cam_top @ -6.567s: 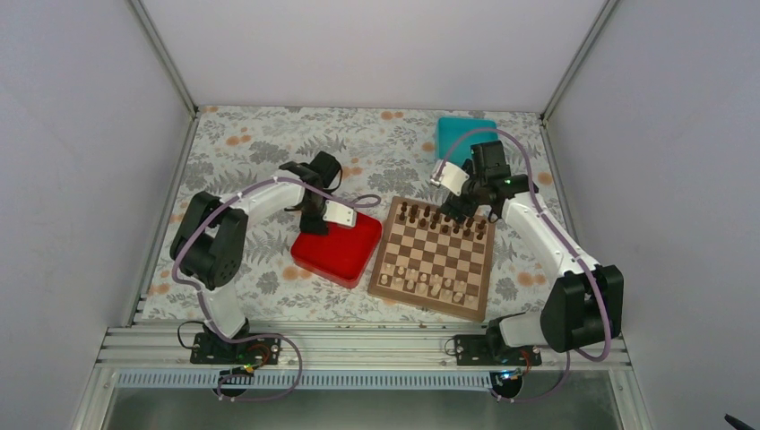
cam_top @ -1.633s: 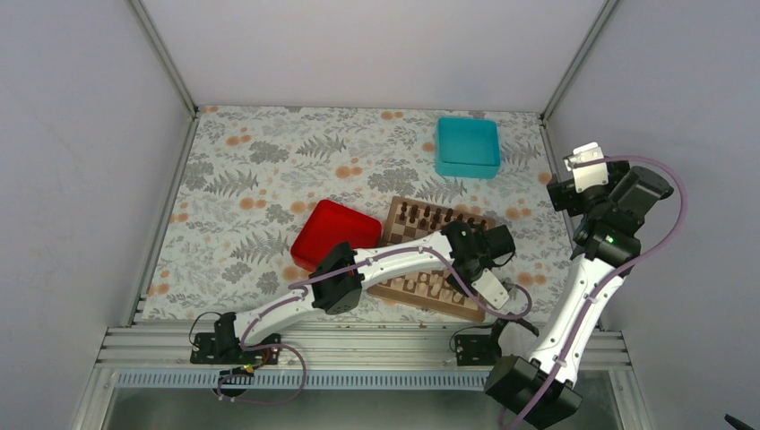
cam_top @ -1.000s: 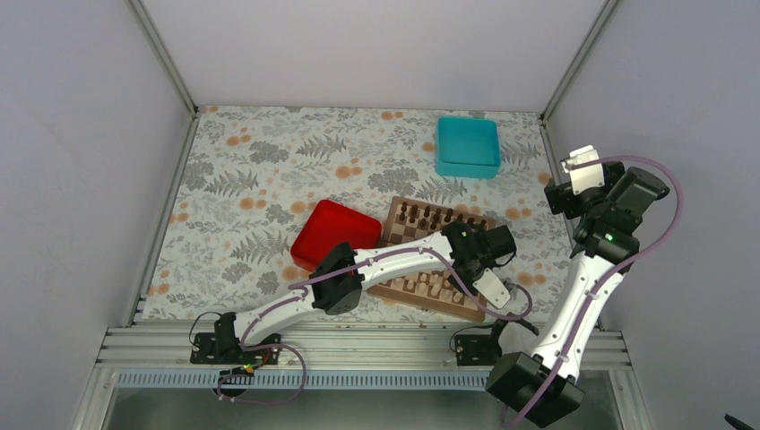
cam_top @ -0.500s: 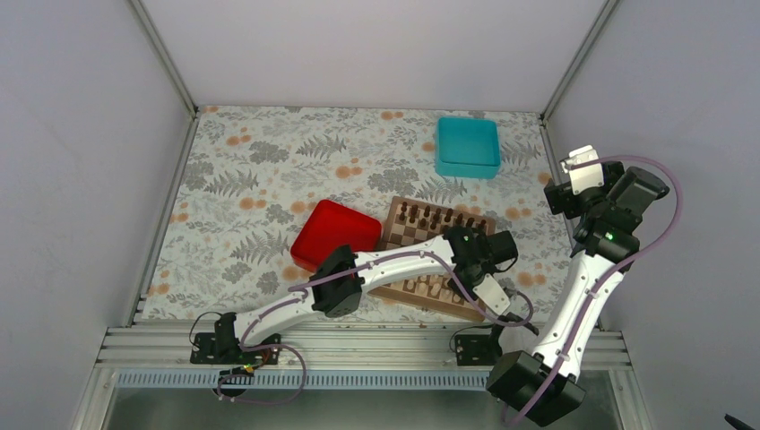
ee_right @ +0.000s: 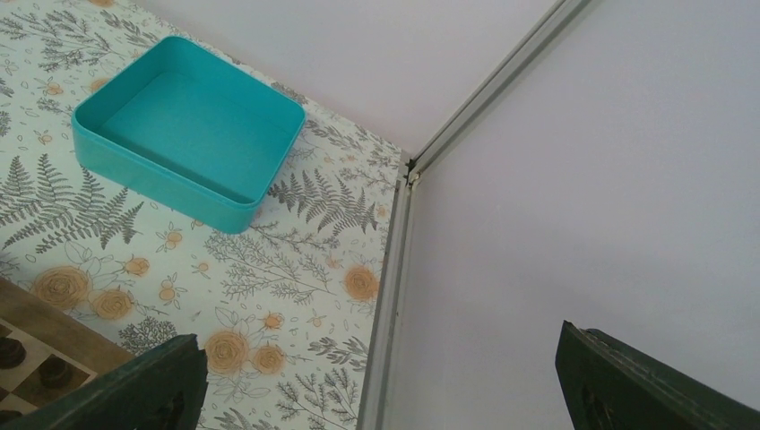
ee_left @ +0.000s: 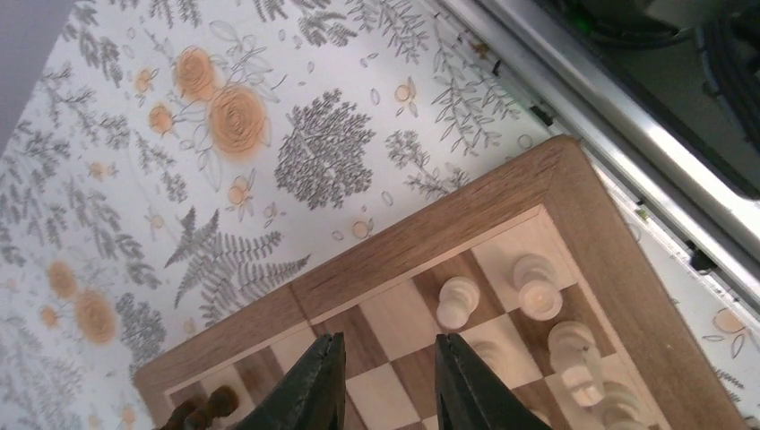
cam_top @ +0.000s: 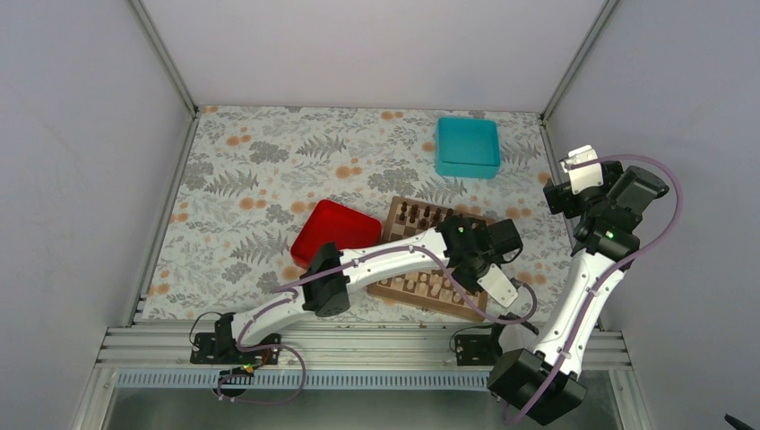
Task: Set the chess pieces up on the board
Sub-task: Place the chess piece on the chessboard, then reset both arms
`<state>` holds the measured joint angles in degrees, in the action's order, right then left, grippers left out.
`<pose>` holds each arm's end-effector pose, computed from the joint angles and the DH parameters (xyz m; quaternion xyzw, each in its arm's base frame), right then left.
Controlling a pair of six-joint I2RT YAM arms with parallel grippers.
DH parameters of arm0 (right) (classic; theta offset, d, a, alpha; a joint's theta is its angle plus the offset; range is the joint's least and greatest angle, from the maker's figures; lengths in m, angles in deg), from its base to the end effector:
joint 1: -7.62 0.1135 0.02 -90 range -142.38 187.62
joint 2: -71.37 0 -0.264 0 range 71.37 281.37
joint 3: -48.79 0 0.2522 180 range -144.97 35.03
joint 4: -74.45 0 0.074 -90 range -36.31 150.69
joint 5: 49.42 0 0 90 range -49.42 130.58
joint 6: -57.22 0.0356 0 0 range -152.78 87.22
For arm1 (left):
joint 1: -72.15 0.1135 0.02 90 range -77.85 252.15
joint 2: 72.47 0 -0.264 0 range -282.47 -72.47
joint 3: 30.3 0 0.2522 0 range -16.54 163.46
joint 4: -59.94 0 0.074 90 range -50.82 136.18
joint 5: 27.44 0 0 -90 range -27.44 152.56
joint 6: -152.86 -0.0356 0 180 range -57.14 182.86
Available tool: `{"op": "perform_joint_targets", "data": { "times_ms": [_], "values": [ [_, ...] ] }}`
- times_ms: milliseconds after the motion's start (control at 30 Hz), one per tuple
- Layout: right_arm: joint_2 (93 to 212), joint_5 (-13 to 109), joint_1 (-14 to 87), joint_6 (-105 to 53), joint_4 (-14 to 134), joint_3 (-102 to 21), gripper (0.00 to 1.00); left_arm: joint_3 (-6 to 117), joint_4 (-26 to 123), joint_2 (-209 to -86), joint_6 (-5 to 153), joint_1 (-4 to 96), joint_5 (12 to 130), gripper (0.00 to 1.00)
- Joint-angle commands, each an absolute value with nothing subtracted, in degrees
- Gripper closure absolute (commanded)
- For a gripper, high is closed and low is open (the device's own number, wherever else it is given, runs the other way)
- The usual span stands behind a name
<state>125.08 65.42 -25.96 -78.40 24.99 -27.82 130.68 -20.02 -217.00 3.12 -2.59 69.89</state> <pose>0.1675 -0.0933 0.3769 -0.1996 0.8143 -0.1863 0.5122 0.1340 -0.5083 0.2403 0.9014 0.3623 -0.0915 0.2186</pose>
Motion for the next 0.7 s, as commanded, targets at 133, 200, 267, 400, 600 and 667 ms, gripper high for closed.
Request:
{"op": "perform_joint_targets", "data": {
  "times_ms": [133,200,267,400,600,667],
  "values": [
    [127.5,66.8,-26.8,-80.0,25.0,-27.3,0.00,132.0,-19.5,-211.3,4.0,1.9,61.8,0.67],
    [129.1,67.3,-27.0,-80.4,24.9,-27.8,0.00,132.2,-20.4,-209.6,4.7,5.5,60.2,0.58],
    [130.5,68.1,-27.3,-80.8,25.2,-28.3,0.00,132.4,-22.3,-207.5,5.9,9.2,59.4,0.44],
    [133.7,70.4,-27.7,-79.8,26.1,-29.6,0.00,130.1,-25.7,-201.3,9.5,18.5,60.7,0.00],
    [137.0,75.0,-27.7,-74.0,29.5,-30.1,0.00,114.7,-16.3,-185.1,15.7,36.3,64.0,0.00],
    [138.2,76.4,-27.7,-72.7,30.0,-30.2,0.00,103.4,-3.1,-176.9,19.6,44.4,63.1,0.00]
  ]
}}
